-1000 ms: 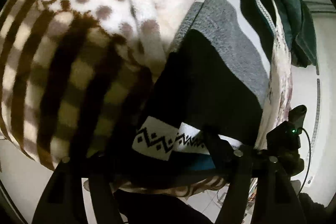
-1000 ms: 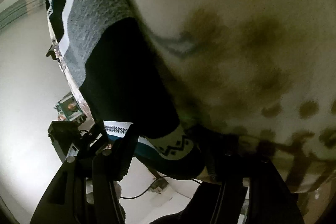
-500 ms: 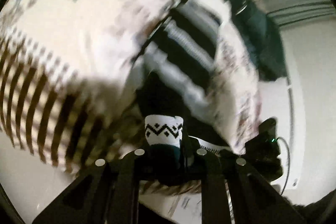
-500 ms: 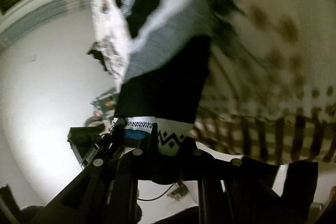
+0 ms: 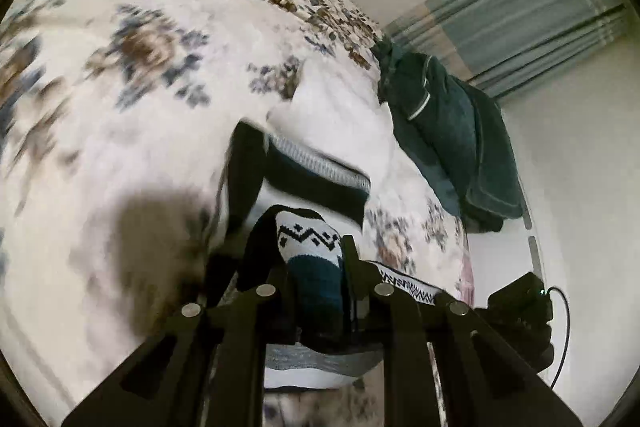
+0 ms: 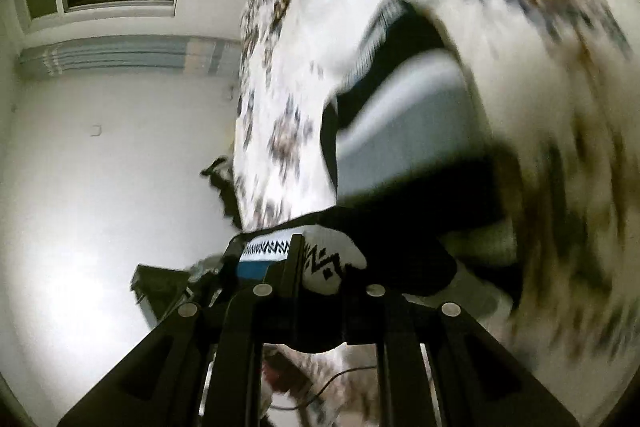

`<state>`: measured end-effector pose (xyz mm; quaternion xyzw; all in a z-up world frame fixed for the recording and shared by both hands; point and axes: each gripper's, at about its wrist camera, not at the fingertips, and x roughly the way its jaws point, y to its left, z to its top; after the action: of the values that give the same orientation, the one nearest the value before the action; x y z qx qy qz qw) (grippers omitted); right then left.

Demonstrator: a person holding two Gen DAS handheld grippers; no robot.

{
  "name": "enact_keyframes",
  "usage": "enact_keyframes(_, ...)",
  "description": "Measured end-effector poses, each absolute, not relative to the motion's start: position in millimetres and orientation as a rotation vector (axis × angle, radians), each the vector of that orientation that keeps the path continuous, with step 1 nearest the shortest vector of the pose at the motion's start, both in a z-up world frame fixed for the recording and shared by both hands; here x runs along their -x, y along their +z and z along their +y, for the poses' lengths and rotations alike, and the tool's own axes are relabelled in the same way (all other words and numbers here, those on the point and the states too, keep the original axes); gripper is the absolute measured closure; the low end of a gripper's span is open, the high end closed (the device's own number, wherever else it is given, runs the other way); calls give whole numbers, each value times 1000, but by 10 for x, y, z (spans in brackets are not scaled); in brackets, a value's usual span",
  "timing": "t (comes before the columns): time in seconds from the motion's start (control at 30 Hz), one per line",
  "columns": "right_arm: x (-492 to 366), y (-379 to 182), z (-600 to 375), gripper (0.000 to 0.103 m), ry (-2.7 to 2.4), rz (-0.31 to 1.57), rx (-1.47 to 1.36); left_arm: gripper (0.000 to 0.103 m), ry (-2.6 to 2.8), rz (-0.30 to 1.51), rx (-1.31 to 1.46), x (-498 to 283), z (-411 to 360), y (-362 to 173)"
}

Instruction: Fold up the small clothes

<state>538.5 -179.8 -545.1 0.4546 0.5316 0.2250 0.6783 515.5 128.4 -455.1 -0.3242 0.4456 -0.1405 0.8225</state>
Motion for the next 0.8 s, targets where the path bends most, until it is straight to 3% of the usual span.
enact_keyframes(0.2,-6481,-5599,-1854,88,403,1186,-948,83,-322,1018,693,-6093,1287,-4898)
enact_keyframes(0.3,-6920,-5837,-1907,85,328,1238,-963,56,-327,1056,708,-6423,1297,-5087)
enact_keyframes(0.33,-7011,-5901,-1916,77,313,1261,-959,43,-329,1063,722,-6487,1321,-5129)
enact_keyframes(0.37,-7084,-5937,-1921,71,300,1278,-941,42,-337,1066,748,-6524,1356,-5160)
enact_keyframes(0.43,-7131,-5934,-1941,39,293,1261,-897,42,-335,1076,787,-6525,1436,-5192)
enact_keyframes(0.7,-6667,-5955,-2239,35,299,1313,-809,38,-313,1063,872,-5470,1838,-5206)
enact_keyframes(0.8,-6516,-6172,-2334,26,318,1383,-759,37,-281,1104,906,-4838,1884,-5349)
